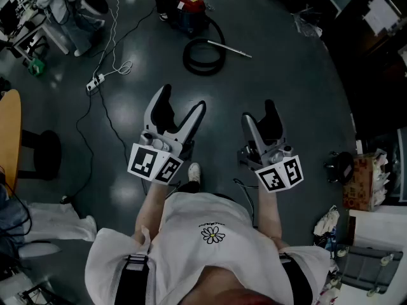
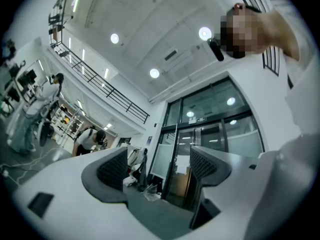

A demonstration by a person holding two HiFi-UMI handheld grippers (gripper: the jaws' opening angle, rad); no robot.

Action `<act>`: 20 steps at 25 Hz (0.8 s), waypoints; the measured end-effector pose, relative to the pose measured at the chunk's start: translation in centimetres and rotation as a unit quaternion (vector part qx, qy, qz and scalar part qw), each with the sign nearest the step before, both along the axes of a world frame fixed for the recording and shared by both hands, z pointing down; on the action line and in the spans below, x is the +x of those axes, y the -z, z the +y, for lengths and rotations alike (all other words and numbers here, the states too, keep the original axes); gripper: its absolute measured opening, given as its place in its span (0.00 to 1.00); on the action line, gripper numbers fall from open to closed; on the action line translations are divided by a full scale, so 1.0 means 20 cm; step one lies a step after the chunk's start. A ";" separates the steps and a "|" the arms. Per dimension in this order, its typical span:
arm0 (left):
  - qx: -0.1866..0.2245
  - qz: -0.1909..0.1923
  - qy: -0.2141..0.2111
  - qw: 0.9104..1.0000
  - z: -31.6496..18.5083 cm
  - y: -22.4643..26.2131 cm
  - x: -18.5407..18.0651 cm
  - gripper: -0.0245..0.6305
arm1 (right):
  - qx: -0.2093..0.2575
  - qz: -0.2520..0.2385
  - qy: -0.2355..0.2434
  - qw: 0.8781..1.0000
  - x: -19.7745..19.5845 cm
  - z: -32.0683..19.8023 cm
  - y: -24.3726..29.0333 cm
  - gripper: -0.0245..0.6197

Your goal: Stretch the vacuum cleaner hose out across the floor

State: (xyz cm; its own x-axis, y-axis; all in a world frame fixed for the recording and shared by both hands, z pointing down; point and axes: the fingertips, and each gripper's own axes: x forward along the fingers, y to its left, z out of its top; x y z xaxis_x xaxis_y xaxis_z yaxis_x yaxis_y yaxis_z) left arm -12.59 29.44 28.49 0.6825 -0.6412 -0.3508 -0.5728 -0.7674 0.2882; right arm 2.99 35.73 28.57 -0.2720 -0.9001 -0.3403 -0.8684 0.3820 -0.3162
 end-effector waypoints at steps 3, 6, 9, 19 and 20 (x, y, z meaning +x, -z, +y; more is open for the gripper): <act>-0.009 0.018 -0.021 1.000 -0.25 -0.02 -0.04 0.64 | -0.012 -0.036 0.006 0.999 -0.01 -0.26 -0.03 0.60; -0.004 -0.015 -0.023 1.000 -0.42 -0.06 0.01 0.63 | -0.039 -0.032 0.020 0.999 -0.01 -0.48 -0.08 0.60; -0.008 -0.035 -0.028 0.999 -0.59 -0.10 0.07 0.63 | -0.054 -0.012 0.035 0.998 0.01 -0.68 -0.13 0.60; -0.048 -0.050 -0.035 0.997 -1.59 -0.26 0.44 0.63 | -0.061 -0.007 0.014 0.998 0.41 -1.65 -0.30 0.60; -0.051 -0.061 -0.036 0.996 -1.71 -0.28 0.49 0.63 | -0.068 -0.003 0.014 0.998 0.45 -1.77 -0.31 0.60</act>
